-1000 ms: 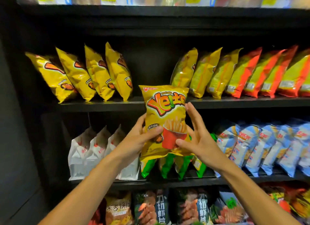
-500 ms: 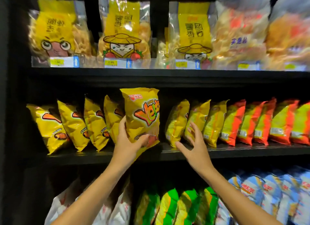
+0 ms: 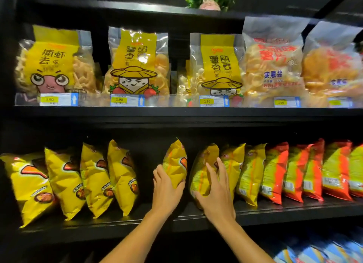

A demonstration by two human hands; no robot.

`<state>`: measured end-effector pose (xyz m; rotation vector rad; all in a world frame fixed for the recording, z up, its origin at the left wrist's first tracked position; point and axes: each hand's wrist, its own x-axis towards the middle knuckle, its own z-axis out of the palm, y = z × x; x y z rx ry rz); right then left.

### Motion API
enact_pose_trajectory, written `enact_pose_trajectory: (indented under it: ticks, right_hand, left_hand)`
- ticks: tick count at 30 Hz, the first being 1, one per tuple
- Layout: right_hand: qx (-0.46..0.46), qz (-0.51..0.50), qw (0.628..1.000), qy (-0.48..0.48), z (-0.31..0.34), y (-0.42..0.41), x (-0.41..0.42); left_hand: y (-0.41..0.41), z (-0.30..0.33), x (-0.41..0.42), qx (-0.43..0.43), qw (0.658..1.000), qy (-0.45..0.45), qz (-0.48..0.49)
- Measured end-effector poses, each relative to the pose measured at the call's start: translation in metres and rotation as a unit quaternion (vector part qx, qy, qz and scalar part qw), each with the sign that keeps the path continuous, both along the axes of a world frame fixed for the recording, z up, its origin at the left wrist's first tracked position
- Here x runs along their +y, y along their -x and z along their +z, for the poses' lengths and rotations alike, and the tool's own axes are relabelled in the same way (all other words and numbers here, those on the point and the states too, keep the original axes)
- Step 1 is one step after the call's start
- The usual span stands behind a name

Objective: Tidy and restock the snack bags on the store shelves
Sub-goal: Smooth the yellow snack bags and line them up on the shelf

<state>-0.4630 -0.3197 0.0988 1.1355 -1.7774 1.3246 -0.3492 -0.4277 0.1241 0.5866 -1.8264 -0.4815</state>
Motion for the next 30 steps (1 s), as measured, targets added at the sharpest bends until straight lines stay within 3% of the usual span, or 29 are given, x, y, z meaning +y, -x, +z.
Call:
enact_pose_trajectory:
  ticks: [8,14,20,30]
  right_hand:
    - [0.002,0.019,1.000,-0.015,-0.004,0.004,-0.003]
    - [0.012,0.017,1.000,-0.005,-0.005,0.003,-0.002]
    - [0.012,0.021,1.000,0.009,-0.006,0.005,-0.004]
    - [0.009,0.019,1.000,0.018,-0.008,0.005,-0.005]
  left_hand:
    - [0.002,-0.004,-0.010,-0.073,0.992,-0.045,-0.091]
    - [0.013,0.003,-0.014,-0.056,0.996,-0.057,-0.045]
    - [0.025,-0.008,-0.011,-0.157,0.987,-0.004,-0.035]
    - [0.020,-0.006,-0.020,-0.136,0.985,-0.047,-0.094]
